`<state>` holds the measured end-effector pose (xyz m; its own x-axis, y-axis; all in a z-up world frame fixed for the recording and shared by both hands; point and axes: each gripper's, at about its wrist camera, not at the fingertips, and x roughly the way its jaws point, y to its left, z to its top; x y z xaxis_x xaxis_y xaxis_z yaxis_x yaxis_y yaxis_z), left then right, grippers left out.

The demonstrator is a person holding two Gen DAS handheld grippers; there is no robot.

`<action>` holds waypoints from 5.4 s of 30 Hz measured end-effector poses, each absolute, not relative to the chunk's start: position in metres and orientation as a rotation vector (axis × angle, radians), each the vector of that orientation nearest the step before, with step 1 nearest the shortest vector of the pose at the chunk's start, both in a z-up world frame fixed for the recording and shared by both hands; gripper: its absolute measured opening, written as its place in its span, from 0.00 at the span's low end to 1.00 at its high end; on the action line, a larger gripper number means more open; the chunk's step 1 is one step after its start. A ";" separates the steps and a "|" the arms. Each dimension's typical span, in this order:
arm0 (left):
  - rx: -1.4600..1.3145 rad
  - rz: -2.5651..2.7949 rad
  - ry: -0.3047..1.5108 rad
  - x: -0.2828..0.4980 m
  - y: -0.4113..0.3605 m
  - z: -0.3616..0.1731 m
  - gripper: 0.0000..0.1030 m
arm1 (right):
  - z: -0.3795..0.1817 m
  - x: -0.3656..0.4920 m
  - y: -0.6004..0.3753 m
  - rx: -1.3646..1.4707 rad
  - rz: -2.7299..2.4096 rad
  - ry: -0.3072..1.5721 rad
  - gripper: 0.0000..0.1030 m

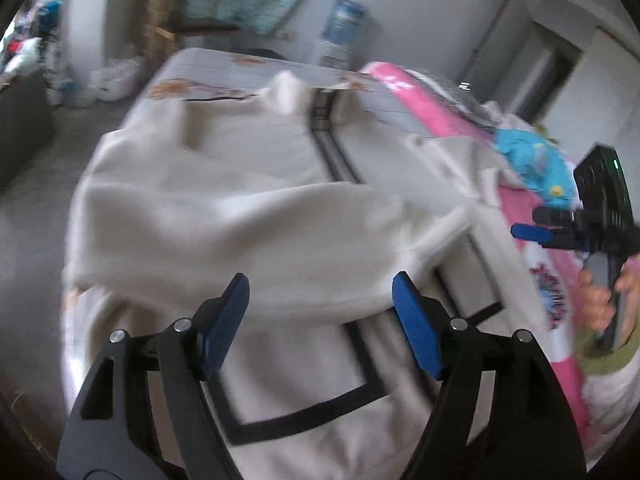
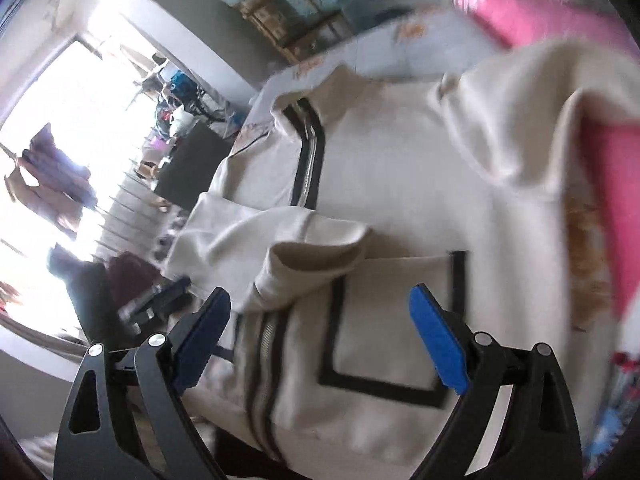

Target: Fold large clothes

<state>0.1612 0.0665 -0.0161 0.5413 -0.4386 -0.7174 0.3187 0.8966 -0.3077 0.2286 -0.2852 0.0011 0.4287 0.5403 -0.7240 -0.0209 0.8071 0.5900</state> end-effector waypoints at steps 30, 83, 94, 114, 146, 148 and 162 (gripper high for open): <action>-0.220 -0.331 0.852 0.149 0.105 -0.070 0.38 | 0.134 0.329 -0.198 0.457 0.570 0.755 0.05; -0.386 -0.193 0.841 0.171 0.148 -0.073 0.28 | -0.006 0.333 -0.256 -0.036 0.108 1.036 0.29; -0.312 -0.142 0.853 0.152 0.162 -0.041 0.35 | -0.053 0.337 -0.227 -0.213 0.221 1.129 0.59; -0.046 -0.134 1.008 0.331 0.073 -0.055 0.50 | -0.053 0.414 -0.234 0.014 0.178 1.102 0.52; -0.001 -0.304 1.022 0.260 -0.003 -0.046 0.68 | -0.032 0.300 -0.195 -0.110 0.108 0.985 0.59; 0.027 -0.301 1.008 0.263 -0.010 -0.042 0.69 | -0.027 0.294 -0.201 -0.085 0.083 0.960 0.63; 0.136 -0.280 1.021 0.277 -0.056 -0.059 0.86 | -0.060 0.293 -0.252 -0.002 -0.063 1.004 0.74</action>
<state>0.2767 -0.0558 -0.0592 0.4911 -0.1666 -0.8550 0.2928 0.9560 -0.0180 0.2932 -0.2517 -0.0599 0.5350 -0.0537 -0.8431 0.0523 0.9982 -0.0304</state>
